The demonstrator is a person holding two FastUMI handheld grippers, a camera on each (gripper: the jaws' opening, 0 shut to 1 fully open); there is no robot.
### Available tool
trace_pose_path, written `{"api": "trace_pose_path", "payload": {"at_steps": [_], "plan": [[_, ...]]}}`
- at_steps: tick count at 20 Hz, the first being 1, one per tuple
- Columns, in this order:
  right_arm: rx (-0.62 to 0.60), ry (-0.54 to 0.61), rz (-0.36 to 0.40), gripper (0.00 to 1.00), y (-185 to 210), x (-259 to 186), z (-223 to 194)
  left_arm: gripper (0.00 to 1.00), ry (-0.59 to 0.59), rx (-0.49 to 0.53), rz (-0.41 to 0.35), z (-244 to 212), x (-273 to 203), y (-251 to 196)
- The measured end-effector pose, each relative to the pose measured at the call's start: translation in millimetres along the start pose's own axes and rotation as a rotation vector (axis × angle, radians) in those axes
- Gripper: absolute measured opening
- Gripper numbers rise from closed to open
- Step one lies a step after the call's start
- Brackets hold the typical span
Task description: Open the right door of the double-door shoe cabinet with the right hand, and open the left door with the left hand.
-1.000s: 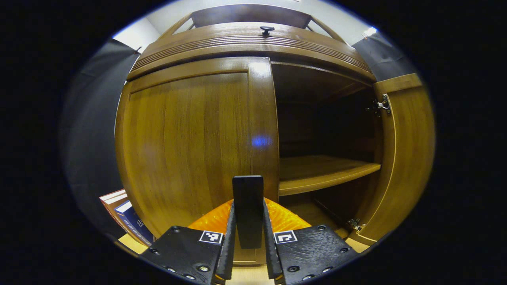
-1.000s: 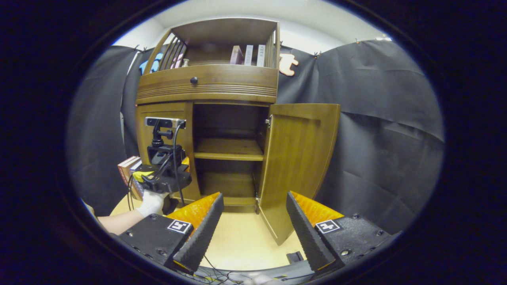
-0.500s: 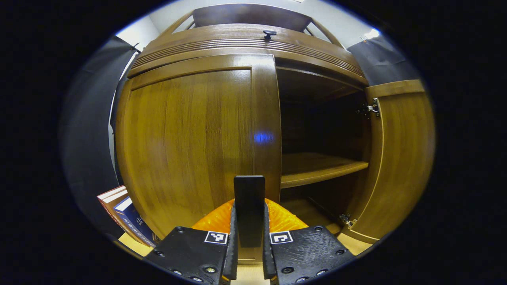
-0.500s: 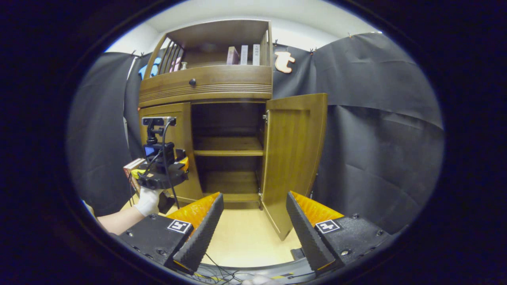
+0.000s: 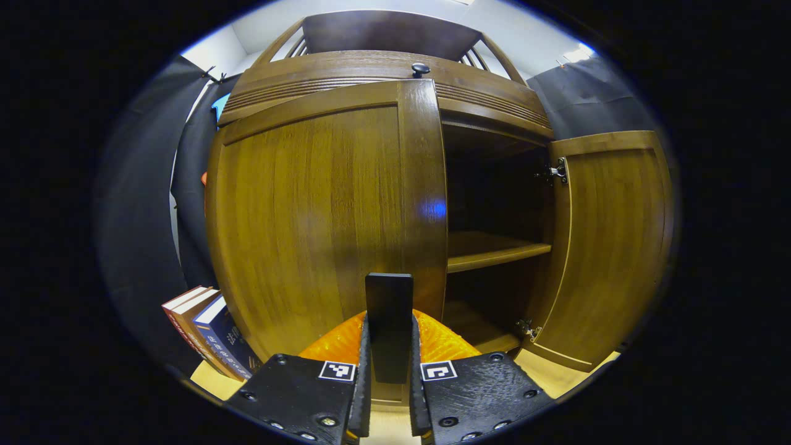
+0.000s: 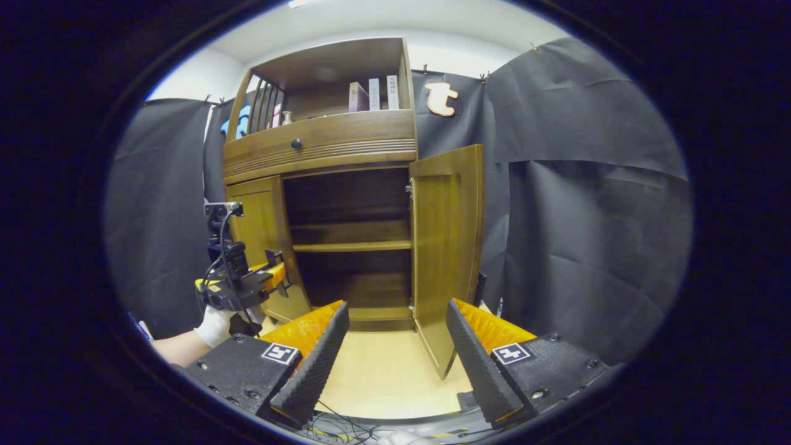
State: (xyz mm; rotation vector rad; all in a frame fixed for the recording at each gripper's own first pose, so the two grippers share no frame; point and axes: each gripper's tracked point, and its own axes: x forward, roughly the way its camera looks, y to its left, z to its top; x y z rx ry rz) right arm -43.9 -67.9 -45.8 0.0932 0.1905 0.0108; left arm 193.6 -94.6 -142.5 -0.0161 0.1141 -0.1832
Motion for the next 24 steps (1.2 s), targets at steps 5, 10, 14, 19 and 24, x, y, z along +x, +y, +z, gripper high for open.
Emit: {"api": "trace_pose_path", "payload": {"at_steps": [5,10,14,19,24], "plan": [[0.002,0.006,0.031,0.99,-7,3,-2,0.24,0.016,-0.007,0.016,-1,-19,6],[-0.004,0.004,0.066,0.99,-4,7,1,0.24,0.016,-0.041,0.016,-4,-44,16],[-0.020,0.009,0.098,0.99,7,11,0,0.24,0.011,-0.032,0.028,-5,-63,26],[-0.023,0.018,0.138,0.99,22,19,0,0.24,0.015,-0.033,0.066,-7,-87,41],[-0.039,0.014,0.172,1.00,40,21,0,0.23,0.022,-0.009,0.104,-10,-112,61]]}}
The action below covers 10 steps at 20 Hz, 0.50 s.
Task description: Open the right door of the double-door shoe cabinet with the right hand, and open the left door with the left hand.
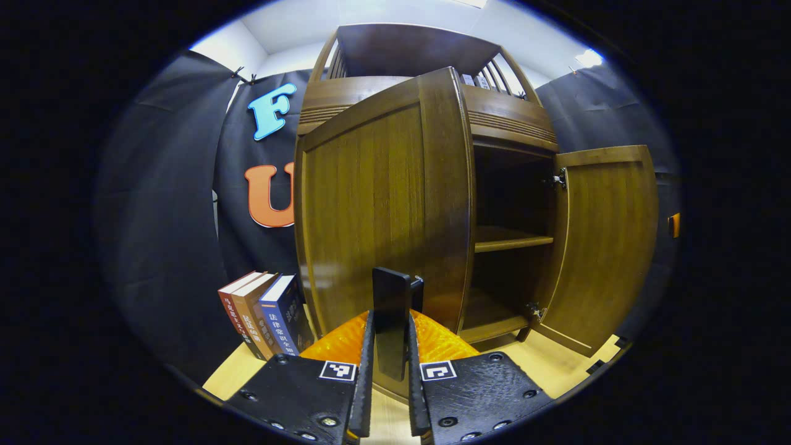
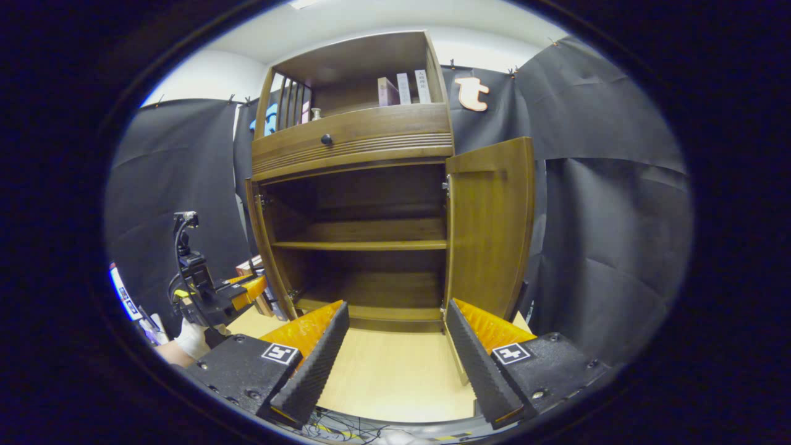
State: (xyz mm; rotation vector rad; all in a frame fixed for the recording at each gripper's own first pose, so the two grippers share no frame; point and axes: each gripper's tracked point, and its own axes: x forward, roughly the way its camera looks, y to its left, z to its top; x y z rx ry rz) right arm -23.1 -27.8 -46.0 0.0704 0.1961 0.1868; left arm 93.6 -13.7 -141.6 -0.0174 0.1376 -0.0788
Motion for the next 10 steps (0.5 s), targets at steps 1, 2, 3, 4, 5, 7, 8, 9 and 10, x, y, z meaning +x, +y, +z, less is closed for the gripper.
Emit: {"api": "trace_pose_path", "payload": {"at_steps": [1,2,3,4,5,7,8,9,10], "plan": [[-0.007,-0.001,0.008,1.00,4,1,1,0.32,-0.001,0.005,0.008,0,-3,4],[-0.013,0.001,0.018,1.00,9,3,1,0.23,-0.002,0.007,0.013,-1,-5,8],[-0.017,0.002,0.026,1.00,13,4,0,0.23,-0.002,0.006,0.016,-2,-9,11],[-0.022,0.003,0.033,0.99,17,5,0,0.23,-0.003,0.001,0.015,-2,-11,13],[-0.029,0.004,0.040,0.99,22,7,-1,0.23,-0.004,-0.005,0.011,-2,-14,15],[-0.042,0.007,0.054,0.99,30,10,-2,0.23,-0.007,-0.010,0.002,-2,-18,18],[-0.046,0.008,0.059,0.99,33,11,-3,0.23,-0.009,-0.004,0.000,-2,-20,20],[-0.048,0.011,0.062,0.99,35,12,-4,0.23,-0.006,-0.001,0.007,-3,-19,23],[-0.048,0.013,0.066,0.99,38,13,-5,0.16,-0.015,-0.003,0.004,-3,-17,25]]}}
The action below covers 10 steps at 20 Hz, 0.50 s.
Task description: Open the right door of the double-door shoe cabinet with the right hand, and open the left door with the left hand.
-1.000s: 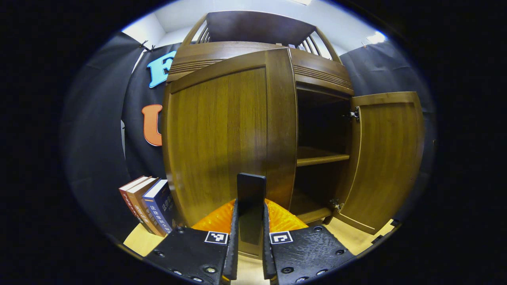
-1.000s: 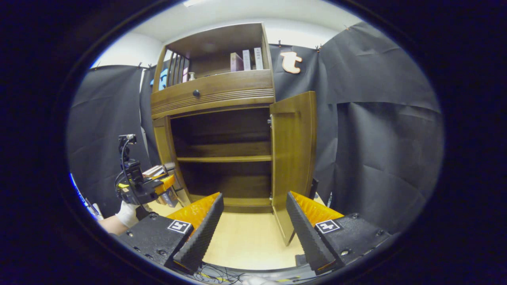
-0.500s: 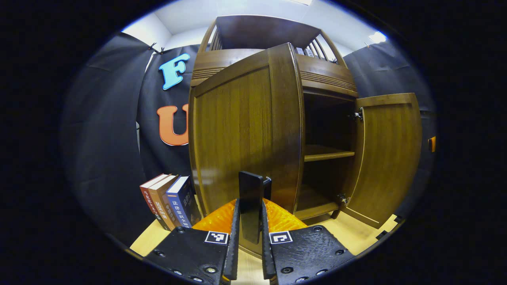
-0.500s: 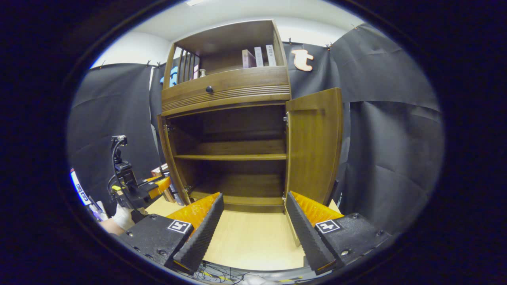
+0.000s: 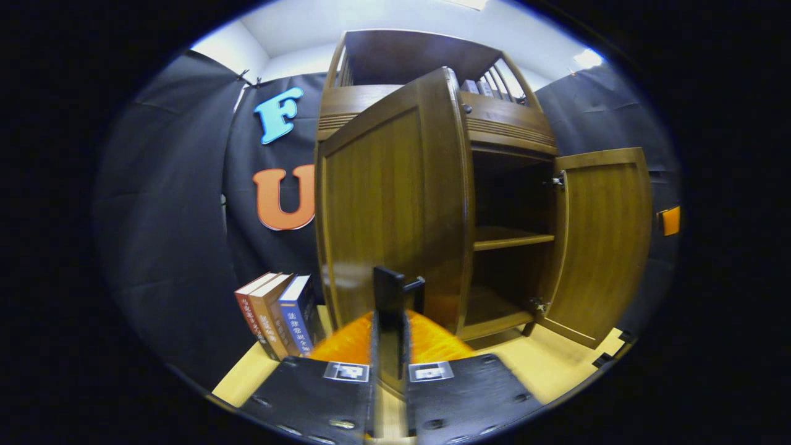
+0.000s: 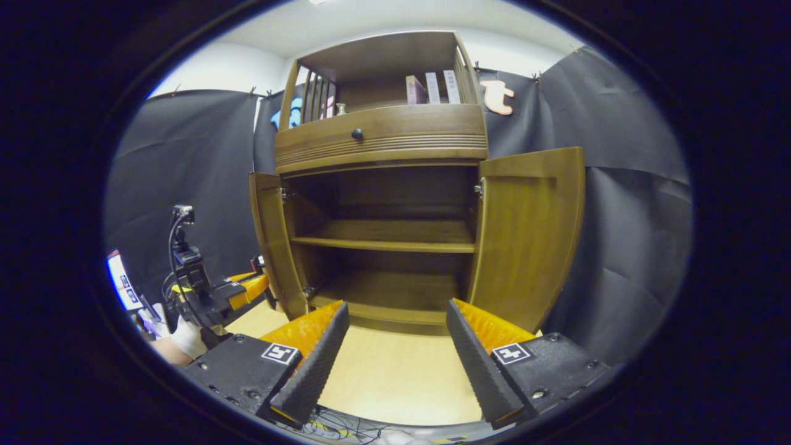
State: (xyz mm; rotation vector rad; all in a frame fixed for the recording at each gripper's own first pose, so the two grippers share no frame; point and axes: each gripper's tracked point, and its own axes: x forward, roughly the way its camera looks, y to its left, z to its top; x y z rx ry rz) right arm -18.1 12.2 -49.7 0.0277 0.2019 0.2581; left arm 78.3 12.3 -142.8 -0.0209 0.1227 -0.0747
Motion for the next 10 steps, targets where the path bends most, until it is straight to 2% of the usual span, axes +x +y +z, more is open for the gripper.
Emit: {"api": "trace_pose_path", "payload": {"at_steps": [1,6,8,10], "plan": [[0.001,0.001,0.003,0.99,2,1,0,0.09,0.002,0.003,0.000,-1,-7,2],[0.006,0.010,0.026,0.99,11,6,-3,0.09,-0.008,0.014,0.025,-1,-19,22],[0.002,0.017,0.042,0.99,24,10,-7,0.02,-0.013,-0.018,0.051,-2,-23,35],[0.002,0.020,0.055,0.99,33,11,-7,0.02,-0.010,-0.032,0.064,-4,-32,50]]}}
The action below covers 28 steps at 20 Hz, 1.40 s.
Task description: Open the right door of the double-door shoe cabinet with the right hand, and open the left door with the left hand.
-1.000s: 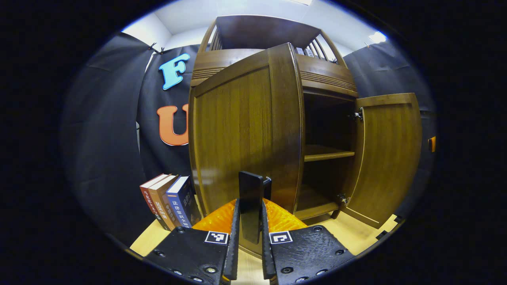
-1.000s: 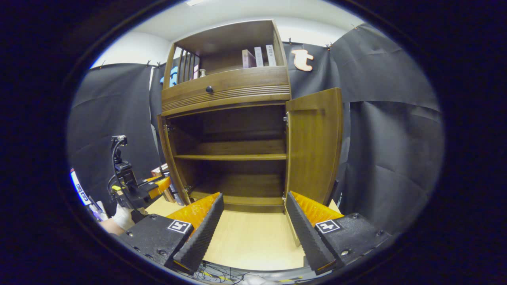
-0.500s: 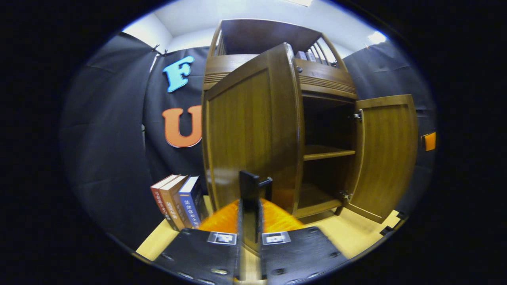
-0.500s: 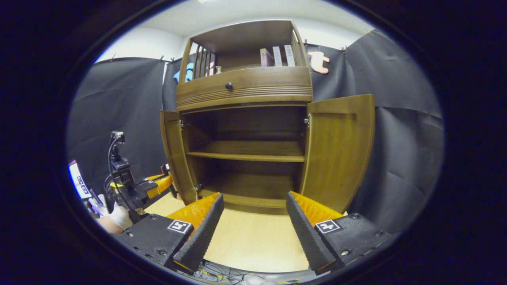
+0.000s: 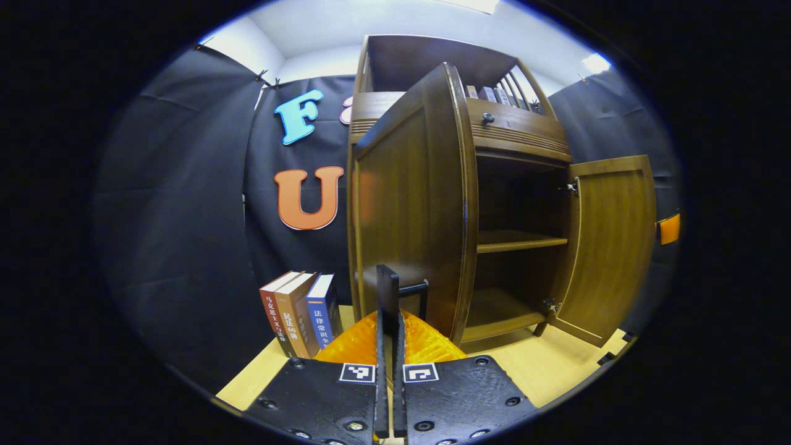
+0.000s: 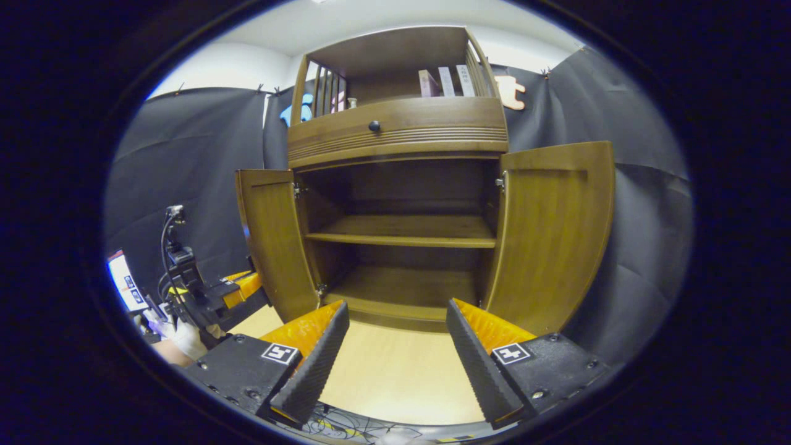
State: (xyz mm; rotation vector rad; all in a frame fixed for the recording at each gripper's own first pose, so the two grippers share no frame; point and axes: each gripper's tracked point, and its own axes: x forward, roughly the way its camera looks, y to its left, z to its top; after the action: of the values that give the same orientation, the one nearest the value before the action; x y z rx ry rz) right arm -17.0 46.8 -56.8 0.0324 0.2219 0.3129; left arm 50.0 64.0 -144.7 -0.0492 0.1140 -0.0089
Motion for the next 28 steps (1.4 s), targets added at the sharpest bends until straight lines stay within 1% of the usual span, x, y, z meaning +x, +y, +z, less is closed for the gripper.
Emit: {"api": "trace_pose_path", "payload": {"at_steps": [1,3,7,9,13,16,17,21,24,25,26,27,28], "plan": [[0.002,0.002,0.008,1.00,4,2,-1,0.00,-0.006,-0.003,-0.012,1,0,5],[0.000,-0.002,0.018,0.99,11,3,1,0.00,-0.008,-0.002,-0.039,-1,-3,15],[0.000,0.006,0.042,1.00,27,9,-2,0.00,-0.014,0.025,-0.082,-2,-4,35],[-0.002,0.010,0.050,0.99,33,12,-3,0.00,-0.013,0.027,-0.087,-3,-3,49],[-0.005,0.019,0.060,0.99,41,16,-5,0.00,-0.008,0.043,-0.074,-5,-1,82],[-0.011,0.028,0.061,0.99,44,20,-5,0.00,-0.002,0.043,-0.083,-9,5,104],[-0.014,0.031,0.061,1.00,44,21,-6,0.00,0.008,0.043,-0.096,-13,9,110],[-0.032,0.049,0.050,0.99,40,25,-7,0.00,0.014,-0.011,-0.157,-14,11,128],[-0.036,0.065,0.041,0.99,34,27,-9,0.00,0.026,0.007,-0.202,-17,14,133],[-0.038,0.067,0.041,1.00,34,27,-10,0.01,0.045,0.014,-0.212,-21,14,133],[-0.043,0.066,0.040,1.00,32,26,-9,0.11,0.070,0.017,-0.208,-27,11,135],[-0.049,0.062,0.040,0.99,31,25,-8,0.13,0.094,0.023,-0.186,-34,11,141],[-0.052,0.055,0.037,1.00,28,24,-7,0.16,0.107,0.033,-0.145,-38,6,150]]}}
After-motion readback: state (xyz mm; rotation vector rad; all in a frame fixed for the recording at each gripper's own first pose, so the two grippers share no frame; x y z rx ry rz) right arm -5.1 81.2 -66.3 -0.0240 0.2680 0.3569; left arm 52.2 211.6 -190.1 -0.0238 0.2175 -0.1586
